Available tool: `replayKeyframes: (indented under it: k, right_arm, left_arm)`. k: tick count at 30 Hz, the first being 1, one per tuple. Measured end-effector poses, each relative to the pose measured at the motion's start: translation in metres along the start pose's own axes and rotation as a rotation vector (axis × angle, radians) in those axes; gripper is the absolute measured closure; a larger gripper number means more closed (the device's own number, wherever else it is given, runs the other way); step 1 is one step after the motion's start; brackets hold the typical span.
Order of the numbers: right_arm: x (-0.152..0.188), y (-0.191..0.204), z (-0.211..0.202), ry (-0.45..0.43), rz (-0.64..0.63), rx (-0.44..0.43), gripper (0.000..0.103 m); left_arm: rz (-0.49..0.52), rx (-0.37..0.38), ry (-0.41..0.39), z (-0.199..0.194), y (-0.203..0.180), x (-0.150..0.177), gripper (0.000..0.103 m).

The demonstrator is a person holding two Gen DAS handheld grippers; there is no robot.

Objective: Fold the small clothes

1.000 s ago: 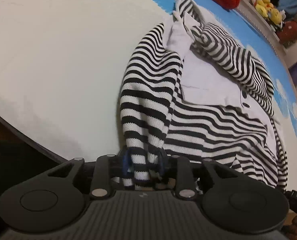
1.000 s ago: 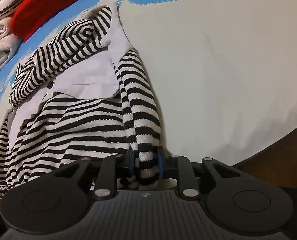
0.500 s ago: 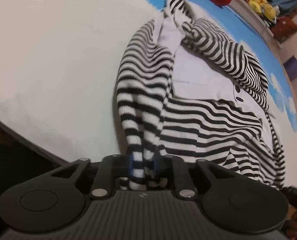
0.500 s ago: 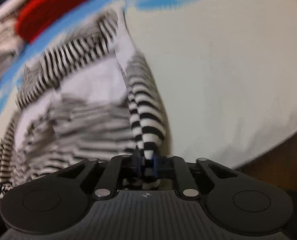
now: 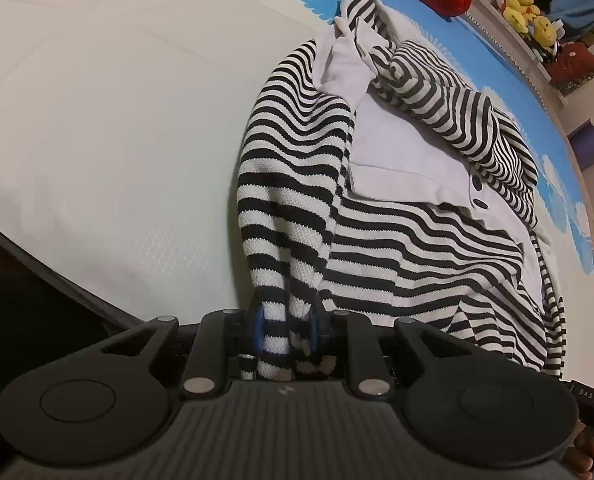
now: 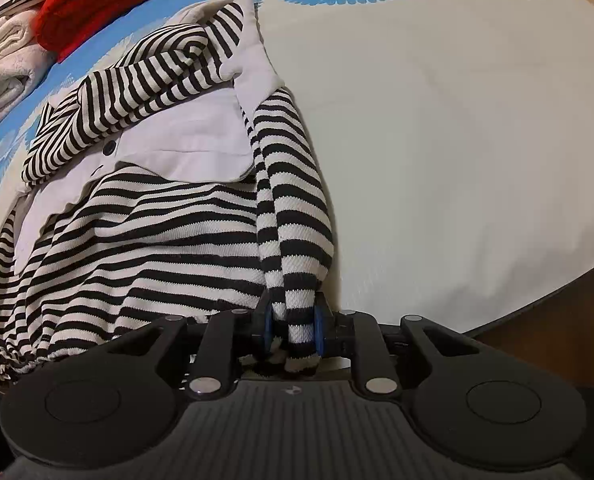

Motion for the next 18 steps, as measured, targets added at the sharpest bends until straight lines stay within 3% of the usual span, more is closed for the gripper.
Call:
replayKeyframes:
  k: [2, 4, 5, 10, 12, 15, 18]
  right_arm:
    - [0.000, 0.000, 0.000, 0.000, -0.003, 0.002, 0.083]
    - [0.000, 0.002, -0.001, -0.008, -0.012, 0.001, 0.095]
    - [-0.001, 0.004, -0.002, -0.015, -0.016, -0.010, 0.097]
    - [-0.012, 0.009, -0.016, -0.086, -0.010, -0.043, 0.097]
    - [-0.010, 0.005, -0.012, -0.066, 0.013, -0.032, 0.091]
    - [-0.001, 0.002, 0.001, -0.005, 0.026, -0.033, 0.090]
    - [-0.001, 0.006, 0.001, -0.014, -0.027, -0.013, 0.094]
  left_arm:
    - [0.002, -0.001, -0.001, 0.000, 0.000, 0.000, 0.082]
    - [0.007, 0.002, -0.017, -0.002, -0.001, -0.001, 0.093]
    - [0.018, 0.009, -0.037, -0.007, -0.004, -0.004, 0.093]
    - [0.027, 0.029, -0.076, -0.018, -0.011, -0.009, 0.092]
    - [0.011, 0.004, -0.048, -0.010, -0.006, -0.007, 0.089]
    - [0.005, -0.006, -0.020, 0.002, -0.003, -0.003, 0.088]
    - [0.025, -0.018, -0.033, 0.002, -0.007, -0.005, 0.089]
Point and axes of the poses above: each gripper's, at about its wrist camera, not at the fingertips, and z roughly the way its jaws point, y to its left, x to its underside, the point moved 10 cm from there along z, roughly the way its jaws point, and after that the axes turned 9 degrees about -x, right-handed, at the moved point
